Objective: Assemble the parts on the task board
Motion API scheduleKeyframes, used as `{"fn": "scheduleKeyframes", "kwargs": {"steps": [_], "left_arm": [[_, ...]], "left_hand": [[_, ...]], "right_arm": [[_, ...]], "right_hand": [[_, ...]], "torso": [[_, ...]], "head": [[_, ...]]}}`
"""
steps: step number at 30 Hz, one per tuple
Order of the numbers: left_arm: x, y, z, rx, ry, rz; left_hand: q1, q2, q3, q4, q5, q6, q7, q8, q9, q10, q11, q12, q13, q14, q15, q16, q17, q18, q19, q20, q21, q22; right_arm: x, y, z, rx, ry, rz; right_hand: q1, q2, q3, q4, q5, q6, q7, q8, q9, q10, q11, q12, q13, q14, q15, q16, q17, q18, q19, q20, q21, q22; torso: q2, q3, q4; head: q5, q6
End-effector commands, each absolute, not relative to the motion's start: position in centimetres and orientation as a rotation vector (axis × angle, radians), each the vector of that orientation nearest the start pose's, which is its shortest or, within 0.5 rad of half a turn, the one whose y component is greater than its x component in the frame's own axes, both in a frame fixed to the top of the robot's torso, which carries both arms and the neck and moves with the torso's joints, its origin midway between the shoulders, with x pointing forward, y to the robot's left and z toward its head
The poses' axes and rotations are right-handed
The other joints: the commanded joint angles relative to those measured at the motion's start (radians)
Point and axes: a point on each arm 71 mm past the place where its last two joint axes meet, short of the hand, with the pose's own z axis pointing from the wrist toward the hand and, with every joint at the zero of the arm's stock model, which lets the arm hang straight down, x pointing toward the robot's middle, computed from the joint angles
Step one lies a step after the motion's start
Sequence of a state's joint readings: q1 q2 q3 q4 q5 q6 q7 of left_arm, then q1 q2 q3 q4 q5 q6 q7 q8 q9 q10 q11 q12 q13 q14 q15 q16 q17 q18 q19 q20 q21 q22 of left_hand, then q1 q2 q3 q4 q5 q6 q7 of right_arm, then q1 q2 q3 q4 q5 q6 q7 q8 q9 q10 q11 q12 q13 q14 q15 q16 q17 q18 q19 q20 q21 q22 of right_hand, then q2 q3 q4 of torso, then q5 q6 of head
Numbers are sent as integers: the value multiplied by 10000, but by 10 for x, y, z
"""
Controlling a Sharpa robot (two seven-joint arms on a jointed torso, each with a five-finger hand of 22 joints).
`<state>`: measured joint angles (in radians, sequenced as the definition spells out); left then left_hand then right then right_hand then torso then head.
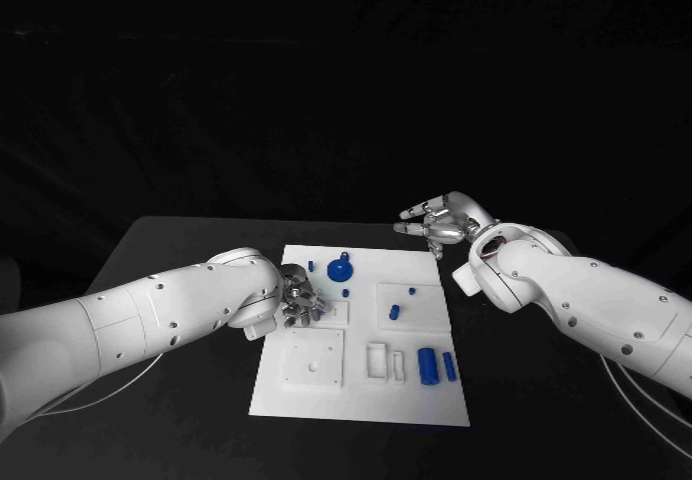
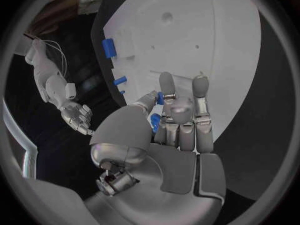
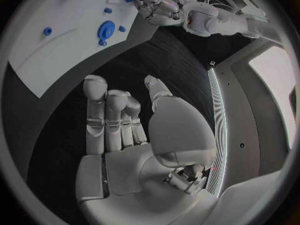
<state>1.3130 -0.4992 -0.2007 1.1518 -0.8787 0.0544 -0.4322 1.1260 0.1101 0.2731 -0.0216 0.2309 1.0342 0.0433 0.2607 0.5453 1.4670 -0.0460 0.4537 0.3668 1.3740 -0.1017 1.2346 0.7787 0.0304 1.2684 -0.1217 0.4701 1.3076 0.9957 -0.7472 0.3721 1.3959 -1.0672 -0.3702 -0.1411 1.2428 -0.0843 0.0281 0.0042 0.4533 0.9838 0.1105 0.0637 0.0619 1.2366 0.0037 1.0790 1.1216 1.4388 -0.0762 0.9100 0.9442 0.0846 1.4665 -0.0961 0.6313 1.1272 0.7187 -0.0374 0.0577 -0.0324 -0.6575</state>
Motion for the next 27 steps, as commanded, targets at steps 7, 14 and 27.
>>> {"fn": "scheduleKeyframes", "kwargs": {"steps": [7, 14, 27], "left_arm": [[538, 147, -227, -2600, 23189, -4800], [538, 149, -217, -2574, 23164, -5094], [532, 149, -196, -3187, 23331, -7434]], "left_hand": [[105, -88, 1665, -1566, -53, -24, -31, 4, 18, 279, 36, 14, 8, 15, -53, 42, -8, 156, -43, -14, 69, 183], [131, -78, 1668, -1557, -99, 2, -32, -13, -7, 278, 39, 20, 9, 12, -42, 35, -25, 155, -52, -3, 75, 184], [194, -2, 1692, -1513, -286, 18, -16, -68, -68, 195, 67, -8, -3, -95, -34, -66, -198, 145, -138, 7, 21, 169]], "right_arm": [[527, -220, -159, 5451, 15581, 8871], [527, -220, -160, 5411, 15649, 8899], [524, -211, -157, 4108, 15665, 8911]], "right_hand": [[-18, 24, 2, 20, 55, 71, 15, -25, -3, -26, 4, 12, 11, 23, 70, -19, -7, 181, 473, 58, -24, 7], [9, 34, 23, -42, 246, 79, 16, -26, -4, -26, 1, 17, 18, 24, 67, -10, 3, 173, 474, 55, -15, 15], [24, 126, 641, -790, 74, 428, -11, -32, -2, -11, -28, 39, 56, 22, 46, 8, 37, 136, 467, 30, 18, 72]], "torso": [[1, -7, -2], [-5, -16, 14], [-13, -22, 13]], "head": [[27, -14], [16, -6], [36, 108]]}}
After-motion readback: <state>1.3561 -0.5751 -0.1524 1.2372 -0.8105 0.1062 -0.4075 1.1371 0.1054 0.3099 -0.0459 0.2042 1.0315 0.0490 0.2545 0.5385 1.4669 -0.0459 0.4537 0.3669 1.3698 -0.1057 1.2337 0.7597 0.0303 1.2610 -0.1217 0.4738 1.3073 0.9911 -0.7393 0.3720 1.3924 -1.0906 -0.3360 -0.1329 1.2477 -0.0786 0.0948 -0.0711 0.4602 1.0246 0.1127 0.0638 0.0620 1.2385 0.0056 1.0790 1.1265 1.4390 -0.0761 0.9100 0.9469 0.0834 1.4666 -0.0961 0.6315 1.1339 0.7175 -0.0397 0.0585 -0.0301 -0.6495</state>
